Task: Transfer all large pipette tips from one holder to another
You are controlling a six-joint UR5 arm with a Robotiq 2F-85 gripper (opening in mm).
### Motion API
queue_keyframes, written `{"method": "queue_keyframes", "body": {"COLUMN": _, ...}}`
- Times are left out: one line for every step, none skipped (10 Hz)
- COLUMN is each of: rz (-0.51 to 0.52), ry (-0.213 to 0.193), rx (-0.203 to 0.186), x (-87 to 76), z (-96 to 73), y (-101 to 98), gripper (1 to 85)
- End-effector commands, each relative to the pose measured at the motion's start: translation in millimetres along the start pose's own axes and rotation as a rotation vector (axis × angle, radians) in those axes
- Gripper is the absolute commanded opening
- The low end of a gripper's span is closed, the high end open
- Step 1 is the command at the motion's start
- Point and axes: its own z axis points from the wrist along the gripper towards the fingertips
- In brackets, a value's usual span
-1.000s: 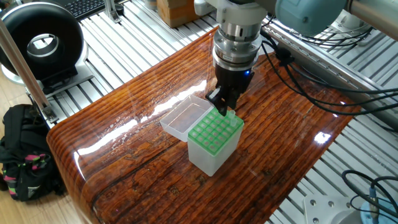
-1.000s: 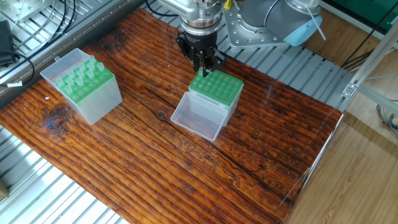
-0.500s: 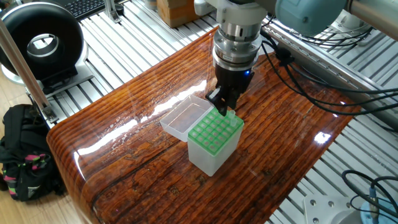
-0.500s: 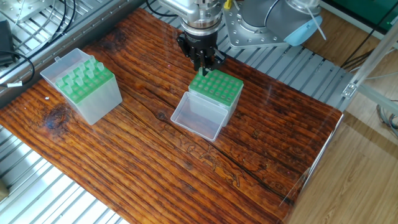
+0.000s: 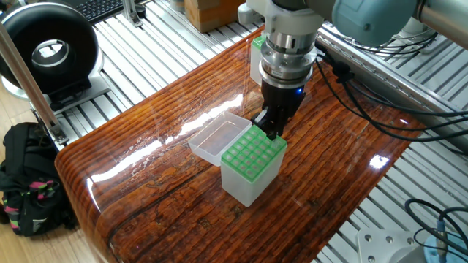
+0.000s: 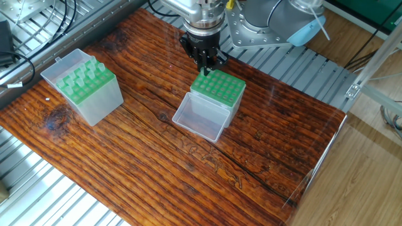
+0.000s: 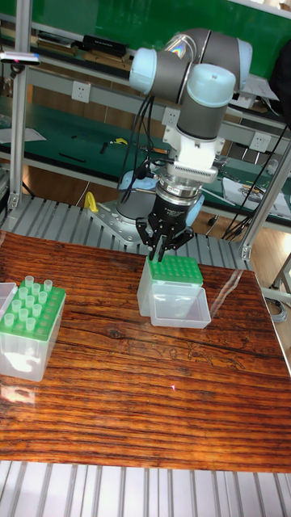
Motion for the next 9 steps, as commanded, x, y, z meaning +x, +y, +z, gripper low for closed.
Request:
{"method": "queue_keyframes", "body": {"rz": 0.015, "ry": -0.001, "rx": -0.012, "x": -1.1, "z": -3.9, "y": 7.7, "gripper": 17.0}}
{"method": "queue_keyframes", "body": {"rz": 0.019, "ry": -0.001, "rx": -0.012, "x": -1.1, "z": -4.0, "y": 7.7, "gripper": 13.7}}
{"method": "queue_keyframes", "body": {"rz": 0.02, "ry": -0.001, "rx": -0.014, "x": -1.2, "z": -4.2, "y": 8.2, "gripper": 11.7}}
{"method": "queue_keyframes", "body": {"rz": 0.02, "ry": -0.004, "rx": -0.014, "x": -2.0, "z": -4.8, "y": 8.2, "gripper": 11.3}}
{"method": "queue_keyframes", "body": {"rz": 0.02, "ry": -0.006, "rx": -0.015, "x": -2.2, "z": -6.7, "y": 9.1, "gripper": 10.0}}
{"method": "queue_keyframes", "body": {"rz": 0.02, "ry": -0.007, "rx": -0.017, "x": -1.9, "z": -10.3, "y": 10.8, "gripper": 9.7}}
{"method": "queue_keyframes", "body": {"rz": 0.02, "ry": -0.007, "rx": -0.009, "x": -1.0, "z": -15.8, "y": 11.4, "gripper": 9.0}}
{"method": "queue_keyframes", "body": {"rz": 0.025, "ry": -0.004, "rx": -0.004, "x": 1.0, "z": -21.2, "y": 12.9, "gripper": 7.3}}
{"method": "queue_keyframes", "body": {"rz": 0.028, "ry": 0.0, "rx": -0.006, "x": 4.3, "z": -27.8, "y": 15.6, "gripper": 6.0}}
